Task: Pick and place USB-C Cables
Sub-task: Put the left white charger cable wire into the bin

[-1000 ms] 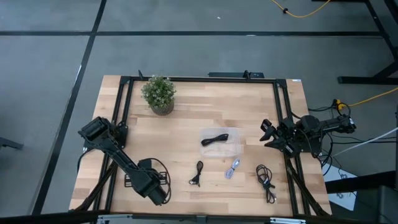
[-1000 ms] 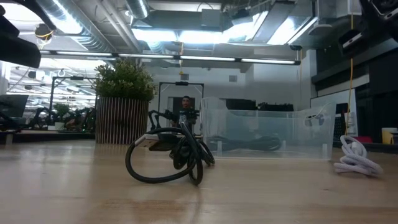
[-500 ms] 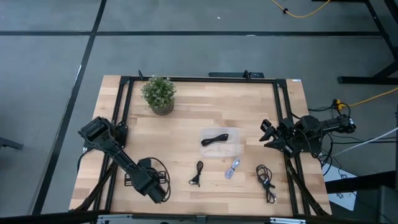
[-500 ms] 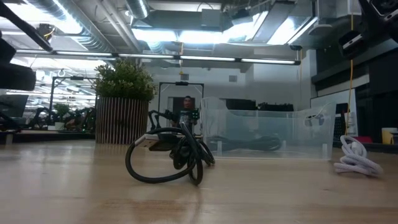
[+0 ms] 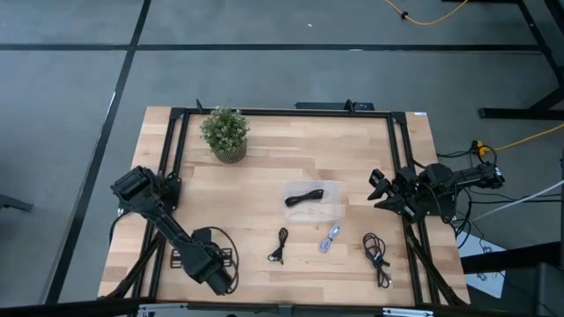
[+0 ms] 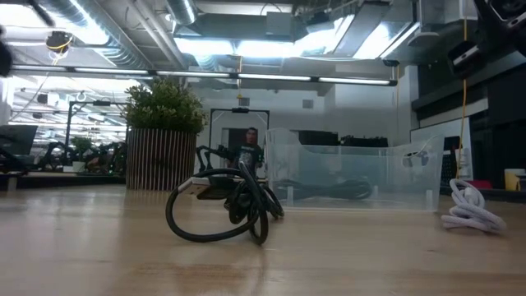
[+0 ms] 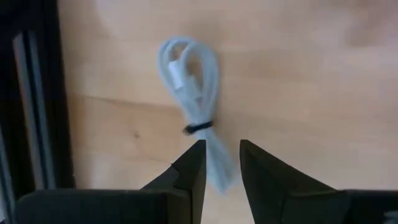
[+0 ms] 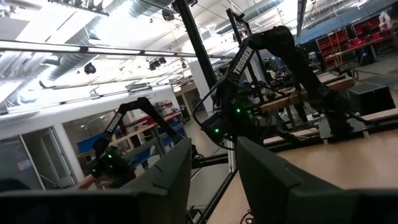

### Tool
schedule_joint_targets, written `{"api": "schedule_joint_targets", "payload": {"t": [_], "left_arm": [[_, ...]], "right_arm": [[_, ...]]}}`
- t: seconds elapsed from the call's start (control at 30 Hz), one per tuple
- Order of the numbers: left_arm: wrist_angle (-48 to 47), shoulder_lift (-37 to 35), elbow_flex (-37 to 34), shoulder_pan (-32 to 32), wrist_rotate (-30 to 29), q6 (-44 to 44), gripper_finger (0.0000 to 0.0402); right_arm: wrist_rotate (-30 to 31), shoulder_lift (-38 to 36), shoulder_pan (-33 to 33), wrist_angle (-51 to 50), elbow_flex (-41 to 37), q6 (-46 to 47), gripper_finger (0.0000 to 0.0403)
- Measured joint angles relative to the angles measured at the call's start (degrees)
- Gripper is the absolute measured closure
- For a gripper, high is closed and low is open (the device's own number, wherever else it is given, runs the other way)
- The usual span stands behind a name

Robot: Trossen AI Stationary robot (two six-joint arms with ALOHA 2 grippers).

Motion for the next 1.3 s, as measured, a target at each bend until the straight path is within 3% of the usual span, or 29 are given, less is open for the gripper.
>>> {"api": "schedule_joint_targets", "payload": {"t": [0.6,0.9,1.0,1.1,1.2,1.3], "left_arm": [[7.1,3.4,-4.1,-1.5,2.3,-1.1,0.0311],[8.6,5.3,-4.0,-1.2,0.9,4.0,0.0312],[9.3,5.1,-4.1,-1.1,2.6,6.3,0.0332],[10.2,5.1,-4.1,-0.7,3.6,9.4,0.0377],[9.9,5.2,-3.3,-0.4,-0.6,14.3,0.0389],[8.9,5.1,-0.3,1.7,-10.3,20.4,0.0394]], "right_arm": [[-0.4,0.0,0.0,-0.1,0.0,2.3,0.0269],[-0.4,0.0,0.0,-0.1,0.0,2.3,0.0269],[-0.4,0.0,0.0,-0.1,0.0,2.3,0.0269],[-0.4,0.0,0.0,-0.1,0.0,2.2,0.0269],[-0.4,0.0,0.0,-0.1,0.0,2.1,0.0269],[-0.4,0.0,0.0,-0.1,0.0,2.1,0.0269]]}}
